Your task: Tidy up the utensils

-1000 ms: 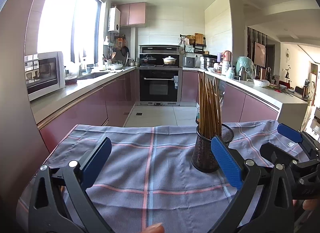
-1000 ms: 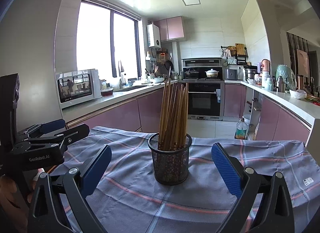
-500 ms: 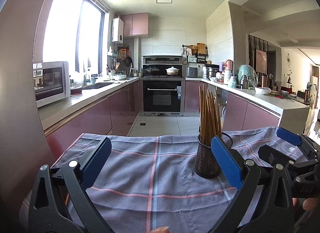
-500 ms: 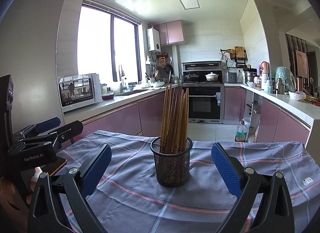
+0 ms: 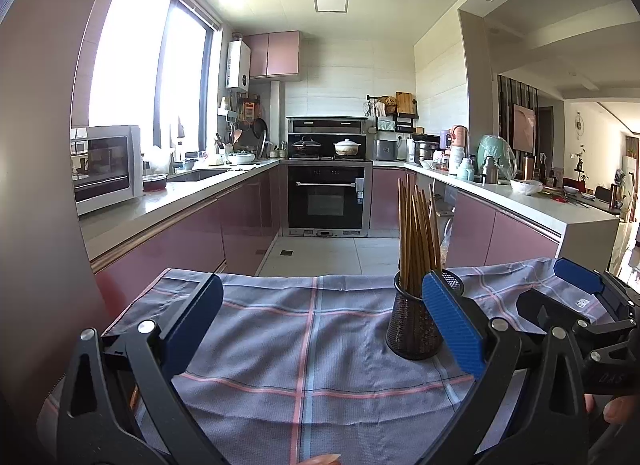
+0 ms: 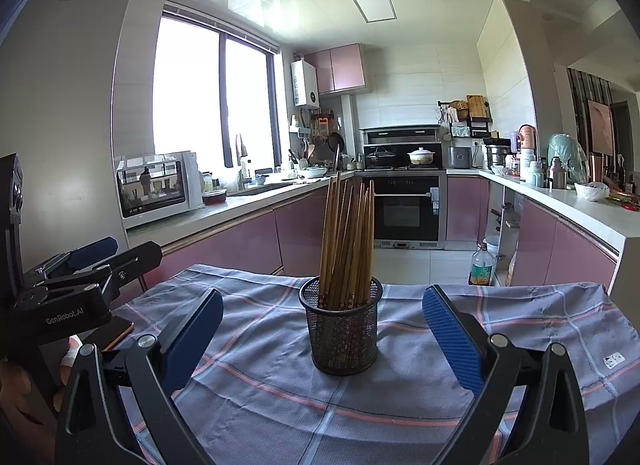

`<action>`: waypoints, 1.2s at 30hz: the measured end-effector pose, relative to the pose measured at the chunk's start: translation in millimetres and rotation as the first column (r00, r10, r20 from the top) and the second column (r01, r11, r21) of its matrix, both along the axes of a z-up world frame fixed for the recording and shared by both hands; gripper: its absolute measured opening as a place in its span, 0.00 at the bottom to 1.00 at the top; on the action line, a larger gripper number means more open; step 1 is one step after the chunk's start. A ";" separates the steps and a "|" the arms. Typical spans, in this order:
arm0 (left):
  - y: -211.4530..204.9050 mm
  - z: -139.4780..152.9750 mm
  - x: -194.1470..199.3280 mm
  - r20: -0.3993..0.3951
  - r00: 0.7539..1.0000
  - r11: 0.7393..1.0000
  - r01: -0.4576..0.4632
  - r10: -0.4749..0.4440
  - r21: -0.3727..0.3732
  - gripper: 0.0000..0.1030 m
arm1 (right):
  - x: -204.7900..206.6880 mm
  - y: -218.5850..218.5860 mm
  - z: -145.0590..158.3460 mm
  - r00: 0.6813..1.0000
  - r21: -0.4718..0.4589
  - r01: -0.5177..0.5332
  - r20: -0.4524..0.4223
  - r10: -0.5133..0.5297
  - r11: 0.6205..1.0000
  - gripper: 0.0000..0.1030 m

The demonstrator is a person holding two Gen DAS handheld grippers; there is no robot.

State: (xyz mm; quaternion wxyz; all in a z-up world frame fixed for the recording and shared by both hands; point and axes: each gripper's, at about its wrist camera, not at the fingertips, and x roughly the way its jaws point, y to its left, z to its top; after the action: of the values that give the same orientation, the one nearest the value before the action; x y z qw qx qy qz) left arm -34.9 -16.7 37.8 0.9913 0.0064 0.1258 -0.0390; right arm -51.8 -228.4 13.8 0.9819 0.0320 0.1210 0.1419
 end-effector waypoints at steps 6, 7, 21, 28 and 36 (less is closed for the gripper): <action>-0.6 0.2 -0.6 0.003 1.000 1.000 -0.001 0.001 -0.004 0.95 | 1.1 -1.5 -0.5 1.000 0.006 0.004 -0.001 -0.004 1.000 0.94; -0.4 0.1 -0.7 0.003 1.000 1.000 0.000 0.000 -0.003 0.95 | 1.1 -1.4 -0.5 1.000 0.005 0.005 -0.001 -0.005 1.000 0.94; -0.8 -0.1 -0.7 0.004 1.000 1.000 -0.001 0.001 -0.004 0.95 | 1.5 -2.9 -0.4 1.000 0.007 0.006 -0.006 -0.006 1.000 0.94; -1.3 0.6 0.0 0.005 1.000 1.000 -0.002 0.002 -0.004 0.95 | 2.8 -4.5 0.0 1.000 0.012 0.009 -0.004 -0.009 1.000 0.94; -1.6 0.8 0.2 0.005 1.000 1.000 -0.001 0.001 -0.003 0.95 | 2.9 -5.1 0.1 1.000 0.014 0.008 -0.004 -0.008 1.000 0.94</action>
State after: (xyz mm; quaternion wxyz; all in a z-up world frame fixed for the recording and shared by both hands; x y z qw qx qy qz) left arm -34.7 -18.3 38.6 0.9916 0.0047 0.1231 -0.0387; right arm -48.9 -233.6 13.8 0.9820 0.0396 0.1220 0.1385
